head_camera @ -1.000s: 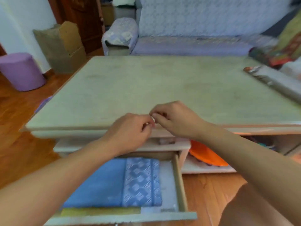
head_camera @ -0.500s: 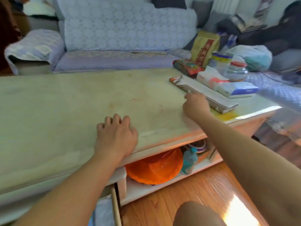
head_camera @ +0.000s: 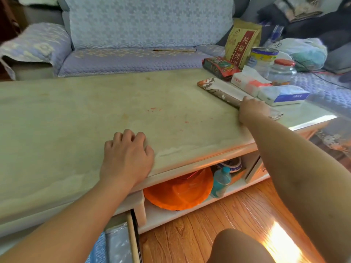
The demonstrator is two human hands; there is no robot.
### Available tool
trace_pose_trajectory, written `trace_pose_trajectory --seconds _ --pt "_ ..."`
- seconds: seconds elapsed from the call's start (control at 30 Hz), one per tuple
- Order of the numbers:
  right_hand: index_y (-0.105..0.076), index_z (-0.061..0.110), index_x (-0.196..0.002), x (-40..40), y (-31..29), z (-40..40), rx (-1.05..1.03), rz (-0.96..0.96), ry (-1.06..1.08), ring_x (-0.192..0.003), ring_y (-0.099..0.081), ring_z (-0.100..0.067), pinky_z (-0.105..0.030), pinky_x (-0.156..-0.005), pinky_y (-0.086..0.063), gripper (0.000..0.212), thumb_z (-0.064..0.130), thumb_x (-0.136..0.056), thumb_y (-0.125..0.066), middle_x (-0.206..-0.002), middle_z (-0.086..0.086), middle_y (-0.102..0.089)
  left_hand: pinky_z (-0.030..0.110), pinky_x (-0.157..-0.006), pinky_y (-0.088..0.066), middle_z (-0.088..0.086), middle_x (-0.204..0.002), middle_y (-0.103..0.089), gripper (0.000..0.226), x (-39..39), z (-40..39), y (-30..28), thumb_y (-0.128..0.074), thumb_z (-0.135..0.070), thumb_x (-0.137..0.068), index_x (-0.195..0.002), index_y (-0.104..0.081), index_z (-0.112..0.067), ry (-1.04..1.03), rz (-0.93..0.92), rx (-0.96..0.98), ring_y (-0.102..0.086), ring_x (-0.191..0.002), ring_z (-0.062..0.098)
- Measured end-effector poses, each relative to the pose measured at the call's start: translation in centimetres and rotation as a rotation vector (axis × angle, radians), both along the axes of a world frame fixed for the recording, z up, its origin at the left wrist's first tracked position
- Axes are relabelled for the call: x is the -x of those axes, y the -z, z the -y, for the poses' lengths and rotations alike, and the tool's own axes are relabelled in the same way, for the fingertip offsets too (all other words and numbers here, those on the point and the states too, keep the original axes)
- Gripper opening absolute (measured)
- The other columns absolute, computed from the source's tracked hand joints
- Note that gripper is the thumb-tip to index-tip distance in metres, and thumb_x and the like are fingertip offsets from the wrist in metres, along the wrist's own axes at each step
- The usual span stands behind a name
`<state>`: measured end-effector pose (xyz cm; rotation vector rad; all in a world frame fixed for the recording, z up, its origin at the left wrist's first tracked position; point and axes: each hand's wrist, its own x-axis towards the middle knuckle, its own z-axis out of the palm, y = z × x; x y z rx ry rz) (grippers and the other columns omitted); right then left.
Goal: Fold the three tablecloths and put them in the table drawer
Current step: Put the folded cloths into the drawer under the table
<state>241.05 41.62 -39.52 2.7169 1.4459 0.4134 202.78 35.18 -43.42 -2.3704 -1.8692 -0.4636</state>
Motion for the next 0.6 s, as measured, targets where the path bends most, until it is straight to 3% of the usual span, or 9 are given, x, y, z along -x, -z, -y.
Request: trace_pose_trajectory --seconds 0.1,0.27,0.37,0.4,0.47,0.53,0.6 --pt "-0.058 0.008 -0.125 -0.3 0.6 0.7 -0.110 0.051 0.044 -0.108 -0.063 -0.035 -0.043 -0.083 -0.051 0.029 0.012 -0.098 -0.048 -0.115 -0.016 -0.066 0.044 -0.091 -0.039 0.001 -0.115 -0.052 0.035 -0.1 0.2 -0.1 -0.032 -0.040 -0.098 -0.117 -0.057 -0.026 0.007 0.014 -0.007 -0.045 -0.107 0.025" --pt "-0.060 0.004 -0.118 4.1 -1.7 1.5 -0.072 0.181 -0.151 -0.094 -0.067 -0.033 -0.039 -0.074 -0.053 0.022 0.005 -0.098 -0.050 -0.107 -0.014 -0.069 0.044 -0.090 -0.039 0.002 -0.113 -0.053 0.036 0.1 -0.2 -0.3 -0.031 -0.038 -0.096 -0.116 -0.058 -0.025 -0.008 0.030 -0.023 -0.045 -0.104 0.025" --pt "-0.057 0.007 -0.120 9.3 -2.4 3.7 -0.061 0.179 -0.261 -0.100 -0.067 -0.034 -0.038 -0.071 -0.047 0.025 0.006 -0.098 -0.046 -0.113 -0.013 -0.068 0.044 -0.092 -0.040 0.005 -0.119 -0.054 0.039 -0.3 -0.1 -0.3 -0.034 -0.039 -0.096 -0.121 -0.059 -0.022 0.016 0.026 -0.011 -0.046 -0.109 0.027" --pt "-0.056 0.008 -0.120 11.1 -2.5 4.6 -0.068 0.172 -0.313 -0.101 -0.067 -0.035 -0.039 -0.072 -0.047 0.025 0.007 -0.097 -0.045 -0.113 -0.012 -0.068 0.043 -0.094 -0.040 0.006 -0.122 -0.053 0.039 -0.3 0.1 -0.6 -0.038 -0.039 -0.096 -0.122 -0.060 -0.020 0.029 0.108 -0.010 -0.047 -0.112 0.027" --pt "-0.054 0.011 -0.116 15.0 -2.4 6.6 -0.126 0.168 -0.435 -0.097 -0.067 -0.038 -0.039 -0.068 -0.044 0.022 0.008 -0.096 -0.045 -0.111 -0.011 -0.068 0.034 -0.096 -0.041 0.008 -0.129 -0.052 0.036 0.1 0.4 -1.3 -0.048 -0.033 -0.097 -0.126 -0.061 -0.017 0.015 0.532 -0.032 -0.051 -0.114 0.024" --pt "-0.054 0.013 -0.111 18.9 -1.9 9.1 -0.210 0.156 -0.577 -0.088 -0.068 -0.039 -0.038 -0.061 -0.038 0.021 0.007 -0.092 -0.048 -0.103 -0.010 -0.067 0.026 -0.088 -0.046 0.009 -0.135 -0.050 0.037 1.8 0.9 -2.7 -0.057 -0.034 -0.096 -0.130 -0.057 -0.021 -0.102 1.293 -0.004 -0.057 -0.102 0.019" --pt "-0.056 0.013 -0.104 22.7 -0.6 11.8 -0.272 0.144 -0.750 -0.076 -0.067 -0.036 -0.037 -0.055 -0.036 0.024 0.005 -0.082 -0.054 -0.091 -0.008 -0.065 0.040 -0.085 -0.057 0.009 -0.135 -0.049 0.045 5.0 2.5 -4.7 -0.060 -0.050 -0.094 -0.132 -0.052 -0.028 -0.208 2.092 0.250 -0.060 -0.102 0.024"
